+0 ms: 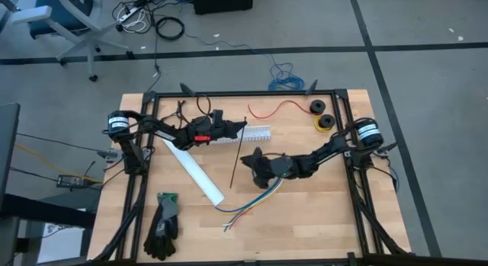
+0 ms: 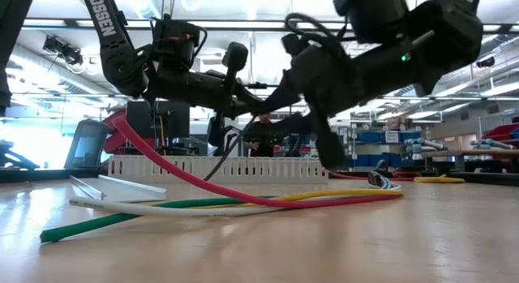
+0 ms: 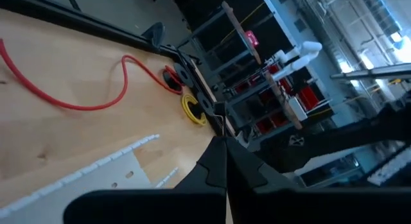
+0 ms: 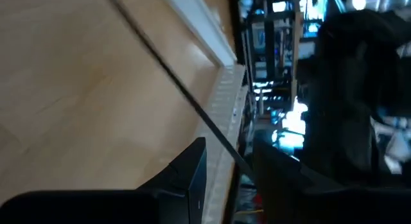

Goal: Ziptie cables
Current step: Prepare the black zip tie

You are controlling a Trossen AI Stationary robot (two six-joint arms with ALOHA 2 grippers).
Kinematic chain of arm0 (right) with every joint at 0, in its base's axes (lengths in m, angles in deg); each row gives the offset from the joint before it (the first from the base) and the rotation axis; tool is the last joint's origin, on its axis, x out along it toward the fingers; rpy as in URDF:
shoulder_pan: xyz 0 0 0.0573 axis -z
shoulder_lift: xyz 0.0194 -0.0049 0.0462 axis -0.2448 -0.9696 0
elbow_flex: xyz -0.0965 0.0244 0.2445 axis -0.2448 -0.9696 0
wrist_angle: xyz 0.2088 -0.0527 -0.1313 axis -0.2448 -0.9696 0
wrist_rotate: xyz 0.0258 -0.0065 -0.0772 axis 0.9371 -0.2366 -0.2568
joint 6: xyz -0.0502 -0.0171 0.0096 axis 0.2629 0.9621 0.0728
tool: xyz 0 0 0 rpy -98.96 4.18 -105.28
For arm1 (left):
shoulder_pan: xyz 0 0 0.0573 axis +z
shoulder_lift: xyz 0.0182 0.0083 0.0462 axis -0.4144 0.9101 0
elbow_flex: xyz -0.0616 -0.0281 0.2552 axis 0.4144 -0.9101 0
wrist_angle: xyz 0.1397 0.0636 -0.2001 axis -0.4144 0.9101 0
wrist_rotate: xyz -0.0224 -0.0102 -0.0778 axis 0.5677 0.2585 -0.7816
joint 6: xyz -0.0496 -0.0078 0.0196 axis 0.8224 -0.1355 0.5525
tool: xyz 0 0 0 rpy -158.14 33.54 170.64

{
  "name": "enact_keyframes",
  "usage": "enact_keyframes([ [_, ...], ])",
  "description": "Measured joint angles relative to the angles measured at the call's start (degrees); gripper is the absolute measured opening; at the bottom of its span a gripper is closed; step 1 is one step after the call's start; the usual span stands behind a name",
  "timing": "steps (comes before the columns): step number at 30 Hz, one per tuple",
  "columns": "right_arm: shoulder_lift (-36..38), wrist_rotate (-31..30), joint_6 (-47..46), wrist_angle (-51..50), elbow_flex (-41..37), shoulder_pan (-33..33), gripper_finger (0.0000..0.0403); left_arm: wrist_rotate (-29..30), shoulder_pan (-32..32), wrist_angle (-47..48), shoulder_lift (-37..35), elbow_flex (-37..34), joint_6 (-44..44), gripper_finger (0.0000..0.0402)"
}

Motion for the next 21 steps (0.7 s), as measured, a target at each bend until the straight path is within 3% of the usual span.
enact_keyframes([
  [8,-4.80,0.71,5.55,0.16,3.11,-0.86,0.0112,1.51,0.00,-0.02,0.02,0.05,2.46,0.0000],
  [16,-4.78,6.74,8.70,-0.11,3.52,-0.93,0.0112,3.06,-0.04,-0.36,0.02,0.03,4.78,0.0000],
  [21,-4.78,6.88,8.79,-1.73,3.46,-0.91,0.0112,3.63,-0.04,-2.62,0.04,0.03,5.02,0.0000],
])
